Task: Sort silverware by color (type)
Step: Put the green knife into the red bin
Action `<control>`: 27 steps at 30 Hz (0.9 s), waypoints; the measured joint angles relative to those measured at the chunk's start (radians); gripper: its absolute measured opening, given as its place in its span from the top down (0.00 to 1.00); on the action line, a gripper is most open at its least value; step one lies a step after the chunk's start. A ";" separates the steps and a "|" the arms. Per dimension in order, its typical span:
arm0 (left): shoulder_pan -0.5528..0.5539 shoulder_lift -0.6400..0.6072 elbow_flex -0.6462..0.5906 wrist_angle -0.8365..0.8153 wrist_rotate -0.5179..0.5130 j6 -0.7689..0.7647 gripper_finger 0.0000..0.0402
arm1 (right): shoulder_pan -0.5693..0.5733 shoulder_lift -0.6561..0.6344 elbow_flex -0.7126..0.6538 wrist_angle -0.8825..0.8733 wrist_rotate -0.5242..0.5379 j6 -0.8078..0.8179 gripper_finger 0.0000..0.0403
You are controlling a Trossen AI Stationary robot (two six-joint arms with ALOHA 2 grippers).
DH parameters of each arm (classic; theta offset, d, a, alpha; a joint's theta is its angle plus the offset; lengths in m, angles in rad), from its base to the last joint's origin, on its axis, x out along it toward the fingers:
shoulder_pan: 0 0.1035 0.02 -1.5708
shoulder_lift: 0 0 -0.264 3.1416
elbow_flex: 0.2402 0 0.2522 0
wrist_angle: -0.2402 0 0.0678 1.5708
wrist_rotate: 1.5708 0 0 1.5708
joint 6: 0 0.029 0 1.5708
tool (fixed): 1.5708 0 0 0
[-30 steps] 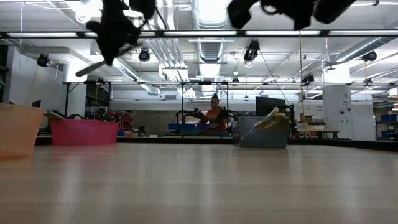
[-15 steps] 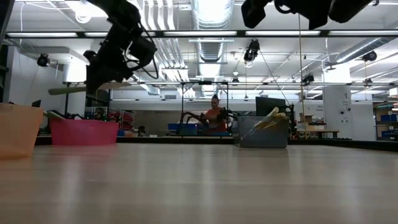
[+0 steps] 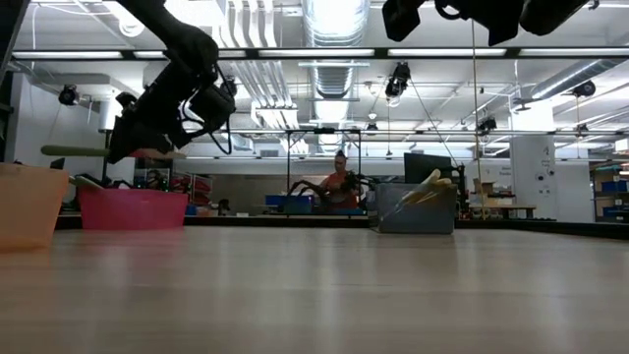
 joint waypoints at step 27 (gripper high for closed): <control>0.091 0.148 0.055 0.000 0.003 0.042 0.91 | 0.000 0.000 0.000 -0.051 0.000 -0.029 0.46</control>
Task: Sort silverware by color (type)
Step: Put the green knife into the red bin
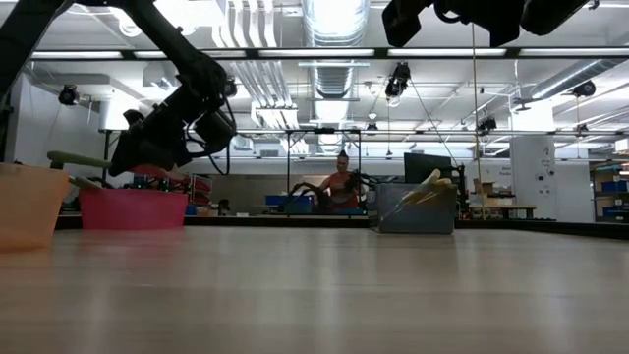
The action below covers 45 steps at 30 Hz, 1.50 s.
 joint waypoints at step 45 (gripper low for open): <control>0.055 0.003 0.000 0.001 0.018 0.025 0.86 | 0.000 0.000 0.000 0.000 0.000 -0.012 0.46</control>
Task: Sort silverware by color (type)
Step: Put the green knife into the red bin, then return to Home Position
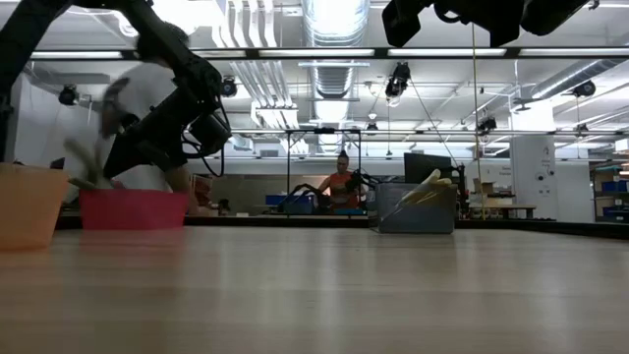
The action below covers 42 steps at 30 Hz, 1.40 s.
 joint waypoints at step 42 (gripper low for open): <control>-1.291 -1.281 -0.660 1.265 -0.069 0.197 0.78 | -0.008 -0.310 -0.293 -0.045 0.151 -0.216 0.46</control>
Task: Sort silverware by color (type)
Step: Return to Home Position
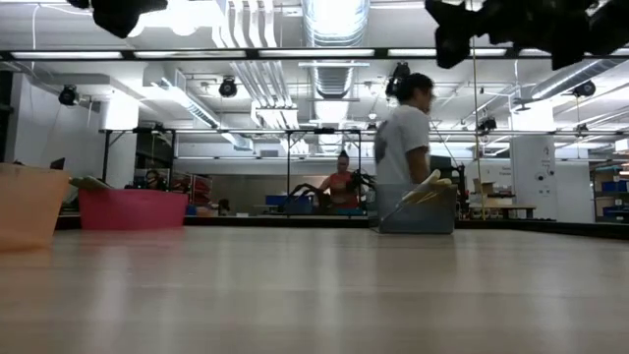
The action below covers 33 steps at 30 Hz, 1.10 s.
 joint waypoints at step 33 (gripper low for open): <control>0.391 -0.549 -0.371 0.047 0.257 -0.063 1.00 | -0.252 -0.714 -0.412 -0.109 -0.030 0.053 0.46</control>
